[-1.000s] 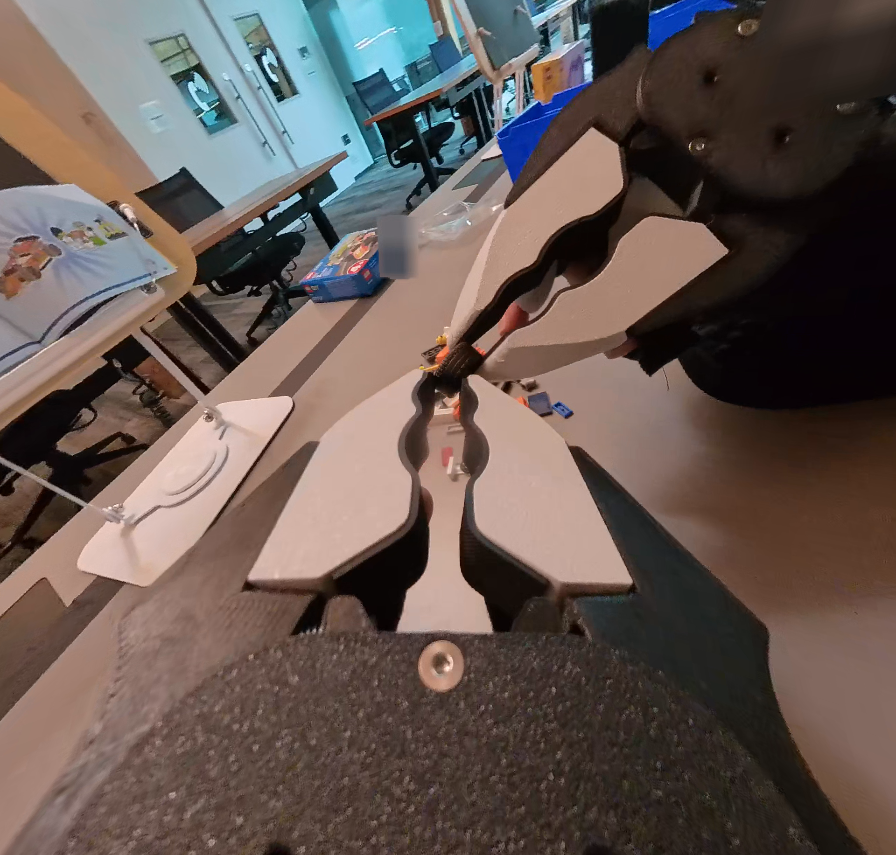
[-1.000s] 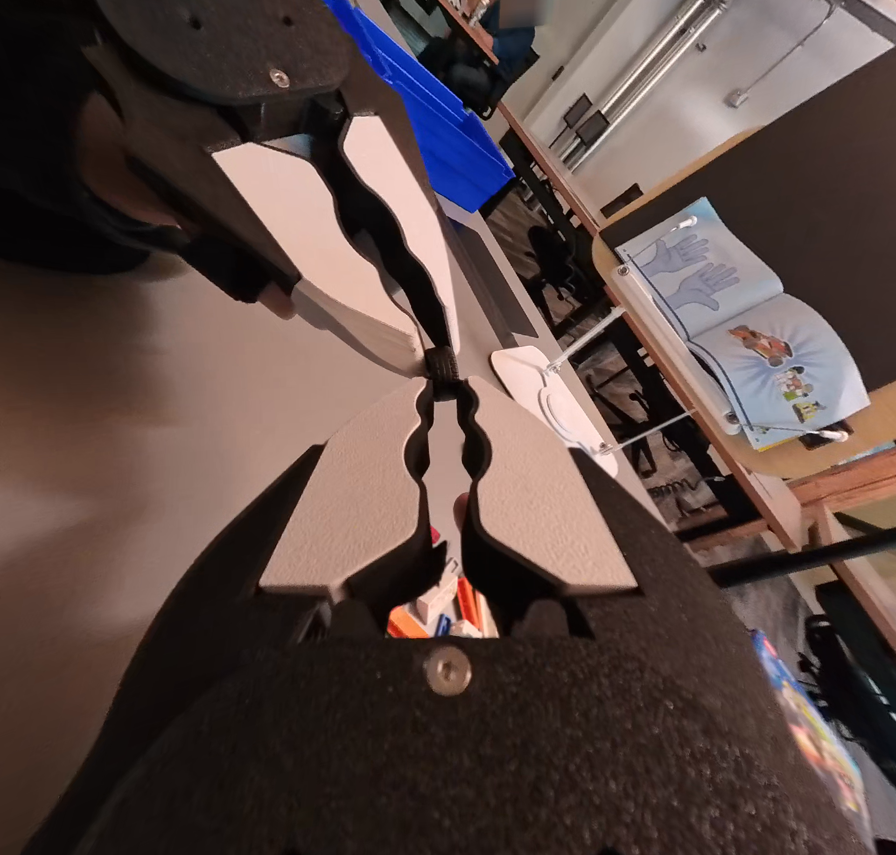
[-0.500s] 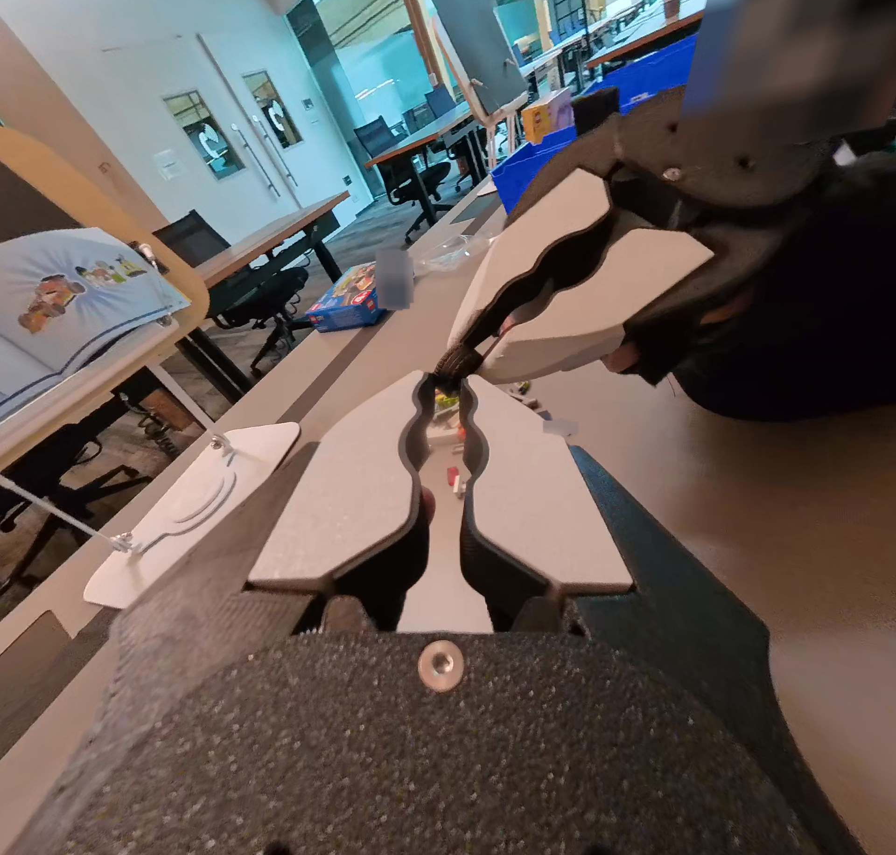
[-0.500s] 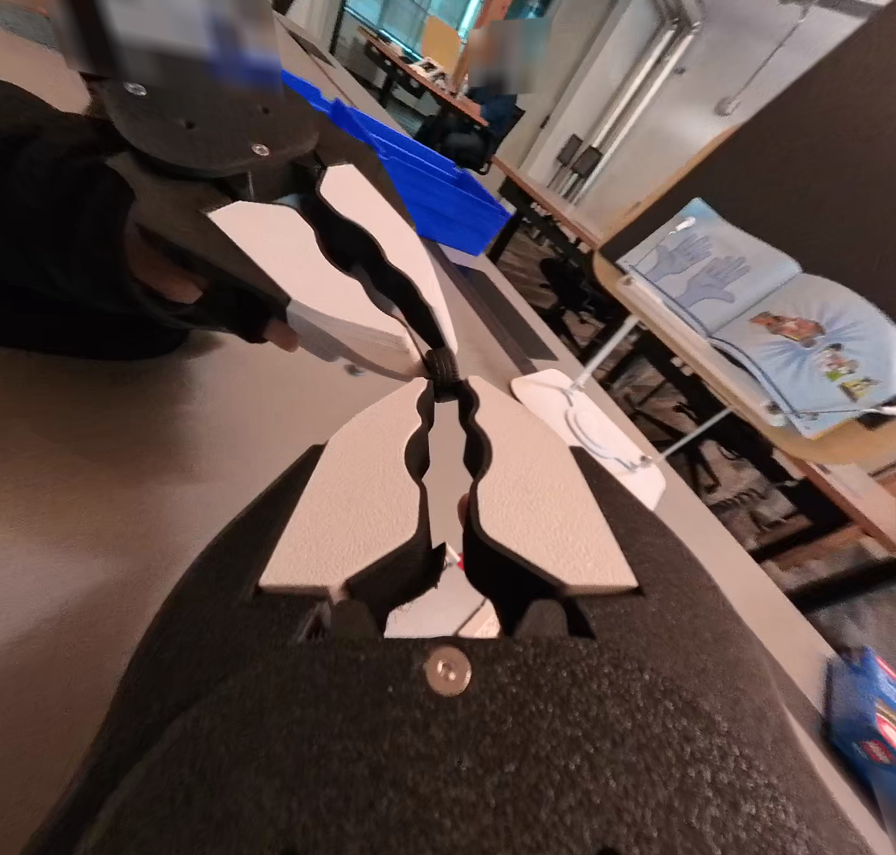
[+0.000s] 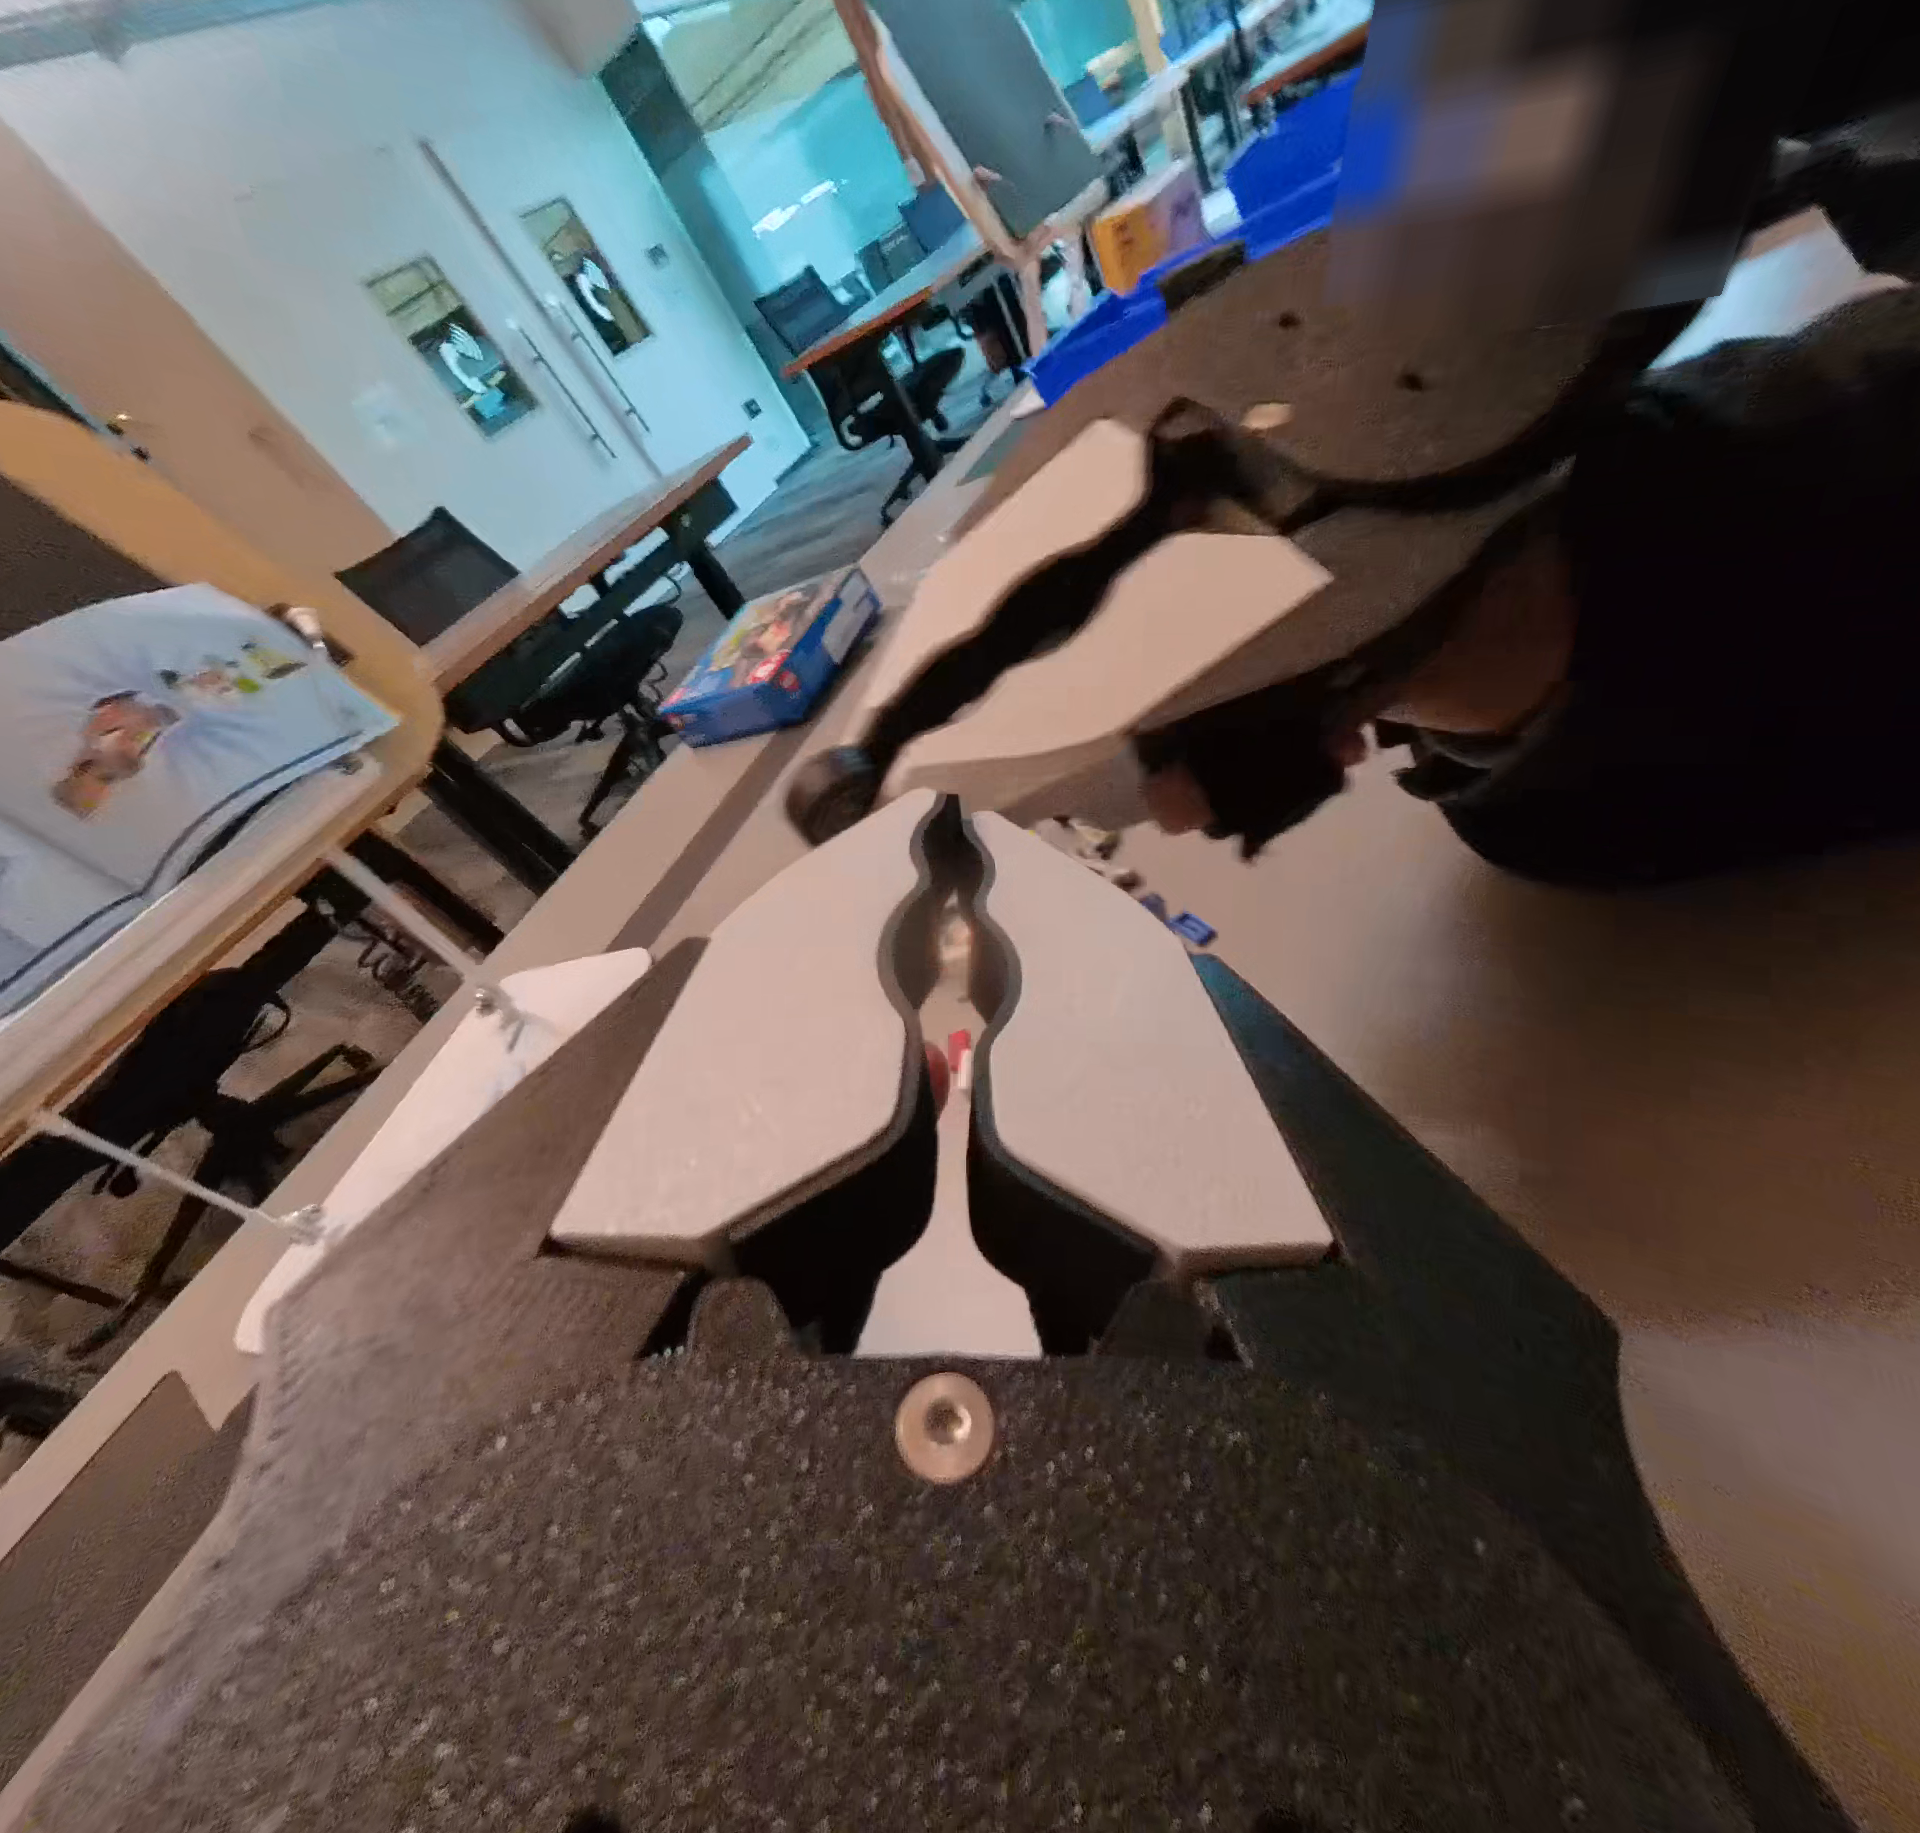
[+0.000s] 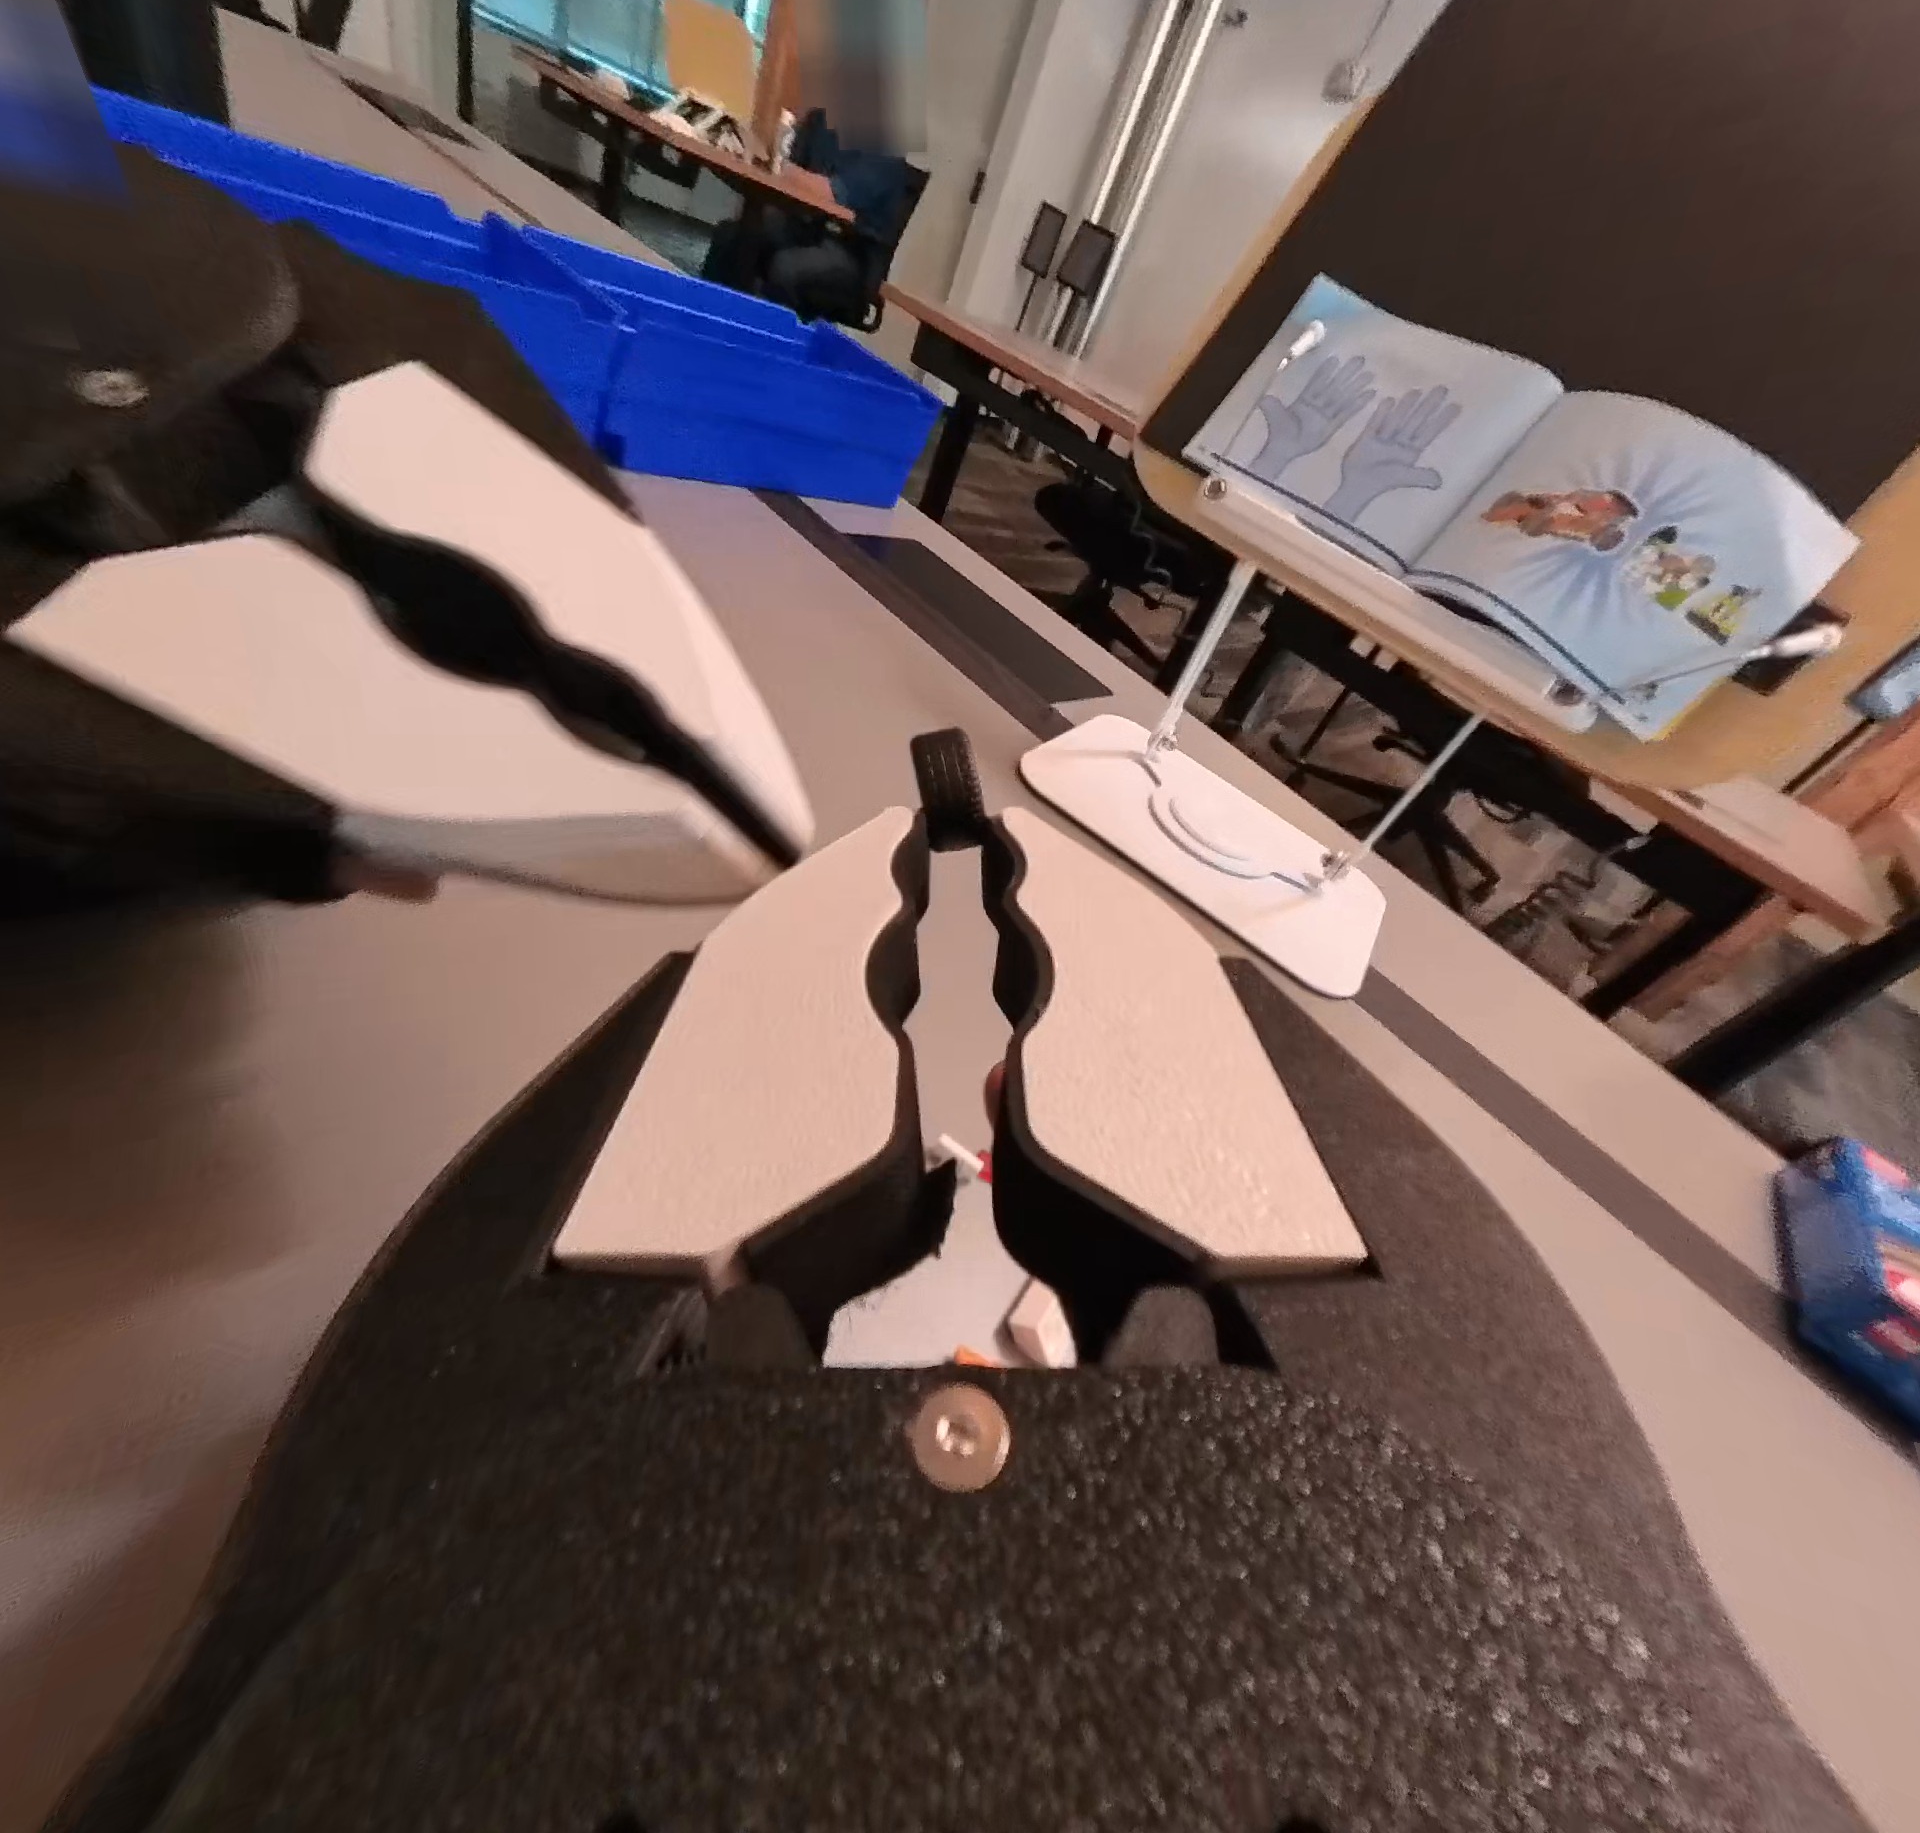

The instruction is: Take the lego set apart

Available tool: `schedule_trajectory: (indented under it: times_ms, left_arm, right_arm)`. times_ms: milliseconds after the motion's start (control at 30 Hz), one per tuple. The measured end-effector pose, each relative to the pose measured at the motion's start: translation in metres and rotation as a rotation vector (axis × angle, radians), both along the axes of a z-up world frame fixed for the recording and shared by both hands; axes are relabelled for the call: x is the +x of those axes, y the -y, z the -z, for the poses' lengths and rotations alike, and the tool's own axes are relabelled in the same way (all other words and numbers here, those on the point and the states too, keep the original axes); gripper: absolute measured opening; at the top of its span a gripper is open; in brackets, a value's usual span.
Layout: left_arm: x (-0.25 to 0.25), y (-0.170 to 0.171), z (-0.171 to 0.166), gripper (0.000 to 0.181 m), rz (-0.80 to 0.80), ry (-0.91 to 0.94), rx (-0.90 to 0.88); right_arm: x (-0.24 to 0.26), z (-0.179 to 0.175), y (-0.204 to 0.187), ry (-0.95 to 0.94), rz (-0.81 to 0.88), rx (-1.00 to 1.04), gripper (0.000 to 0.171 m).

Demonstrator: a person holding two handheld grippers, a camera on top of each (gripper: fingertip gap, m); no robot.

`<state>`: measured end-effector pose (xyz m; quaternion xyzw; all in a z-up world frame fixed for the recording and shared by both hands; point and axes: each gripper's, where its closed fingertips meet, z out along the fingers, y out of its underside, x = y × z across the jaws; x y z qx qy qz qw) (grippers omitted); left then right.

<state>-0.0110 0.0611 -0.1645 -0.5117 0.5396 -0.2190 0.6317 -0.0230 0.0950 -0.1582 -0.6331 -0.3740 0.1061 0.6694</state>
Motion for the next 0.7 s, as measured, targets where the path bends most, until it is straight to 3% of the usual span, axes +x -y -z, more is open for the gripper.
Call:
schedule_trajectory:
  times_ms: [133, 200, 333, 533, 700]
  left_arm:
    - [-0.018, -0.016, -0.019, 0.000, 0.015, 0.107, -0.052]
    - [-0.018, -0.012, -0.017, 0.010, 0.094, 0.092, -0.082]
    - [-0.023, 0.001, -0.015, 0.010, 0.222, 0.078, -0.109]
    - [-0.025, 0.016, -0.009, 0.014, 0.331, -0.003, -0.136]
    - [-0.022, 0.020, -0.003, 0.010, 0.330, -0.045, -0.116]
  right_arm:
    - [-0.003, -0.001, 0.008, -0.027, -0.117, -0.022, 0.010]
    - [-0.010, 0.000, 0.019, -0.037, -0.225, -0.036, 0.010]
    - [-0.016, 0.001, 0.031, -0.043, -0.325, -0.065, 0.010]
    - [-0.019, 0.001, 0.040, -0.032, -0.391, -0.064, 0.010]
    - [-0.020, 0.003, 0.046, -0.007, -0.429, -0.058, 0.010]
